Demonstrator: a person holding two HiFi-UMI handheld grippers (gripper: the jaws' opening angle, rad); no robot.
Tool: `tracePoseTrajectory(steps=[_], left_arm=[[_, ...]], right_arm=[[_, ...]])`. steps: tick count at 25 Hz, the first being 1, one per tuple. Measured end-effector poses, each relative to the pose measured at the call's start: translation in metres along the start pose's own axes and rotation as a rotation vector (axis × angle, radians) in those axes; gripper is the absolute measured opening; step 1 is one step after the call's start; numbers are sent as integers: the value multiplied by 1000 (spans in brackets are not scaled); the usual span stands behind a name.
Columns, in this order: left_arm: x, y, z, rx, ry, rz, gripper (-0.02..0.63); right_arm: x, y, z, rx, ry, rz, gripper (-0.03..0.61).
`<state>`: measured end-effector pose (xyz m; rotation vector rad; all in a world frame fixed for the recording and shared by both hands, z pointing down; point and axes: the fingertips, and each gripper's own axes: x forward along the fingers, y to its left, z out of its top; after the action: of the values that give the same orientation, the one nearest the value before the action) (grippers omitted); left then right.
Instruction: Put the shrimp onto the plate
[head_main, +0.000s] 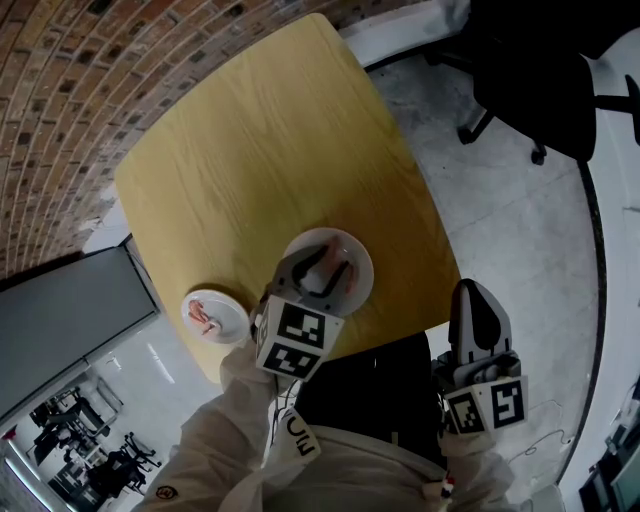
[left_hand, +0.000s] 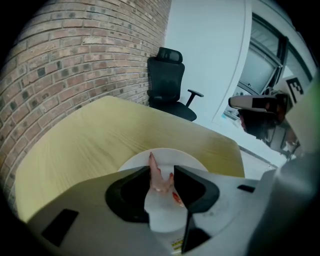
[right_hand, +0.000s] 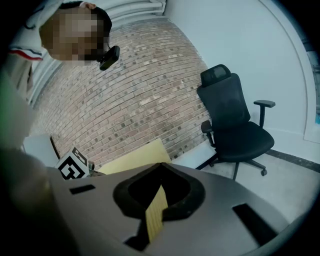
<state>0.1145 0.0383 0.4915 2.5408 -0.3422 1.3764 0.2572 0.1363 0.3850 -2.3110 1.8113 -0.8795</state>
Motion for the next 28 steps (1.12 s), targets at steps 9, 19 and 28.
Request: tracePoseTrajectory(steps=[9, 19, 28], left_arm=[[0, -1, -1, -44, -3, -9, 154], [-9, 0, 2, -76, -36, 2, 153], [-46, 31, -13, -179, -94, 88, 153]], right_arm=[[4, -1, 1, -5, 1, 10, 25], [15, 7, 5, -24, 14, 41, 25], [42, 54, -1, -69, 57, 144, 25]])
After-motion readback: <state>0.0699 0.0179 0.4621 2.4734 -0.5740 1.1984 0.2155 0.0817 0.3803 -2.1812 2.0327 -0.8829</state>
